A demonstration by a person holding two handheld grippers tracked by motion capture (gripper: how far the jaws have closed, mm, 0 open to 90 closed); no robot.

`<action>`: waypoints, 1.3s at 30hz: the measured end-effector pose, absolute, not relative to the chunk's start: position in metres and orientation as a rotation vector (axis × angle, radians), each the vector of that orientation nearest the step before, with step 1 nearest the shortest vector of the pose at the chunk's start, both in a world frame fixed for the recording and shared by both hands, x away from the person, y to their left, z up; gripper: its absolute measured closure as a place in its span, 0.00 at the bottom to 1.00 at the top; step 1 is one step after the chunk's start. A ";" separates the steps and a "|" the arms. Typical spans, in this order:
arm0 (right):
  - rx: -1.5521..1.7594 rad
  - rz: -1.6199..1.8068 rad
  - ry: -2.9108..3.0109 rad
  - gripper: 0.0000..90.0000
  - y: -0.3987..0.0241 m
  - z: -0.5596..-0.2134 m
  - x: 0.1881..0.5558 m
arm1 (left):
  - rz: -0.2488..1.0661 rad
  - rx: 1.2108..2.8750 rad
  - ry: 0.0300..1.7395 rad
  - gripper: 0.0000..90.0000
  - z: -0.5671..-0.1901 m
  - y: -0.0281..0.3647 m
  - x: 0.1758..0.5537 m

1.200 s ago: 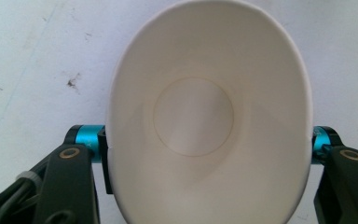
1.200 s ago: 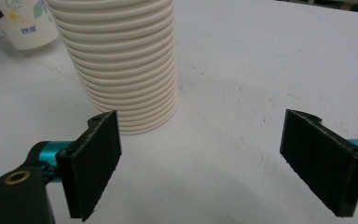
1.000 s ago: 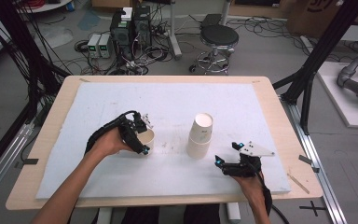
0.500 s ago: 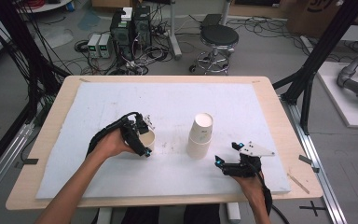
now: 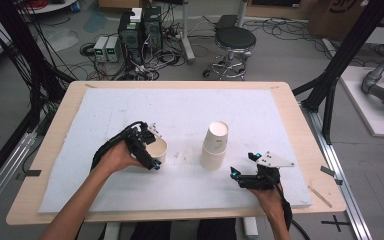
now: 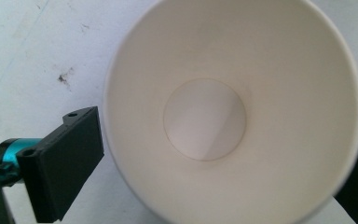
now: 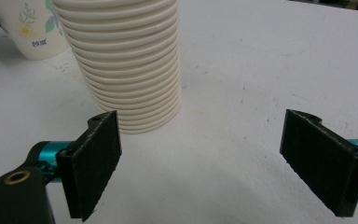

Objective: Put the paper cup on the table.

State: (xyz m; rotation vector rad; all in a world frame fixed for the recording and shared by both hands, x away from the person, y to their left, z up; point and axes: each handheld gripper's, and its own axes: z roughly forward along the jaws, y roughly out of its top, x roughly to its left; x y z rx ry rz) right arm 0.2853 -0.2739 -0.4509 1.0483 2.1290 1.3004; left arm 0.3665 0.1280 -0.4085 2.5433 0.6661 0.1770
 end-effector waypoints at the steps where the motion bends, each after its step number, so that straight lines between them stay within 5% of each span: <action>1: 1.047 1.300 2.131 0.14 -0.274 -0.451 0.285 | 0.184 2.536 0.669 0.02 -0.409 0.131 0.364; 27: 1.052 1.320 2.123 0.14 -0.275 -0.451 0.285 | 0.445 1.848 0.940 0.02 -0.438 0.250 0.279; 39: 1.039 1.318 2.104 0.14 -0.275 -0.451 0.283 | 0.522 1.752 0.944 0.02 -0.457 0.256 0.267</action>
